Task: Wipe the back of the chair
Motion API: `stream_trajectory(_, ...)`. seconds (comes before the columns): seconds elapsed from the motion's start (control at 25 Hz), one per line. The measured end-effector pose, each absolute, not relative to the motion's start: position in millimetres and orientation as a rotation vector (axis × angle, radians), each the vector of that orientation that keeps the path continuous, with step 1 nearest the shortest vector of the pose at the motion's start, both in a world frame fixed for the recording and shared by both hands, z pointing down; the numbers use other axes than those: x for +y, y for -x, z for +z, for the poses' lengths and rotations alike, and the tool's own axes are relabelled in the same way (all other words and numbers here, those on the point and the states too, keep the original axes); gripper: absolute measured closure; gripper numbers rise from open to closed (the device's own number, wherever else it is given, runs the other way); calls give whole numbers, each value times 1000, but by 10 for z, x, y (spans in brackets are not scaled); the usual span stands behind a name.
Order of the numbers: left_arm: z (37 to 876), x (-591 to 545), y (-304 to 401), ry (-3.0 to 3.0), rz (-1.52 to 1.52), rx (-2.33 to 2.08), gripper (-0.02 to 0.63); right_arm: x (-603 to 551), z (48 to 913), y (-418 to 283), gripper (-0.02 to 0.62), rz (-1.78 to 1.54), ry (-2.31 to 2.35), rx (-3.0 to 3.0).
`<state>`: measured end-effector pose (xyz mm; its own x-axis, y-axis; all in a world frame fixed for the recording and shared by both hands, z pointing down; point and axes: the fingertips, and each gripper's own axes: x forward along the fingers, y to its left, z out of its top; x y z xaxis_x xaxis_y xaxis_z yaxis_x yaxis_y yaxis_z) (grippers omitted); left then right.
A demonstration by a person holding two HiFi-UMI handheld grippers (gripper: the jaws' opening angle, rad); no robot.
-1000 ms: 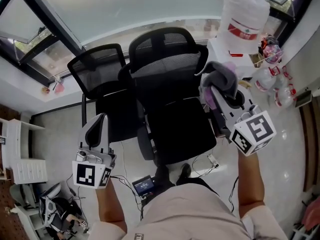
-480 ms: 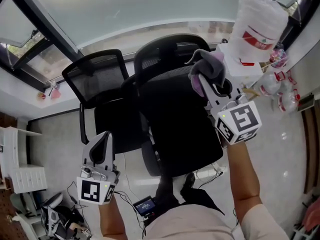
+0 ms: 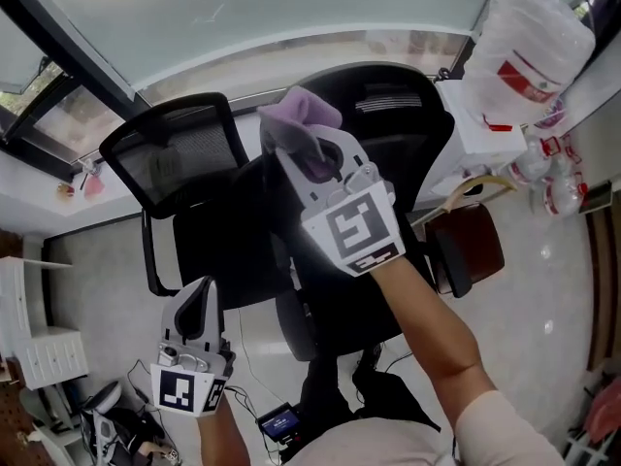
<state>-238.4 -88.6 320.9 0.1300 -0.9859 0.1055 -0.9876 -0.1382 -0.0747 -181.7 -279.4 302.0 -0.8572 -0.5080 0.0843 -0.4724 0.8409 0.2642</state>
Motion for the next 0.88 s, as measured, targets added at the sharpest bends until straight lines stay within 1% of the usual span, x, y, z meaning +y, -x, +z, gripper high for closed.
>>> stream_trajectory(0.16,3349,-999,2411,-2343,203,-2032,600,-2774,3034,1965,531,-406,-731,-2870)
stream_trajectory(0.32,3416,-1109,2351,-2350,210,-2008,600,-3058,3081,1764,531,-389,-794,-2843)
stream_trajectory(0.44,3444,-1162,2286,-2361,214,-1992,600,-3458,3148,1330,531,-352,-930,-2773)
stream_trajectory(0.68,3520,-1260,2159,-2381,223,-1953,600,-4043,3096,-78,531,-212,-1329,-2659)
stream_trajectory(0.76,3544,-1290,2117,-2386,227,-1941,600,-4070,3053,-268,531,-194,-1380,-2667)
stream_trajectory(0.88,3543,-1312,2062,-2396,223,-1930,600,-4054,3064,-217,532,-226,-1389,-2661)
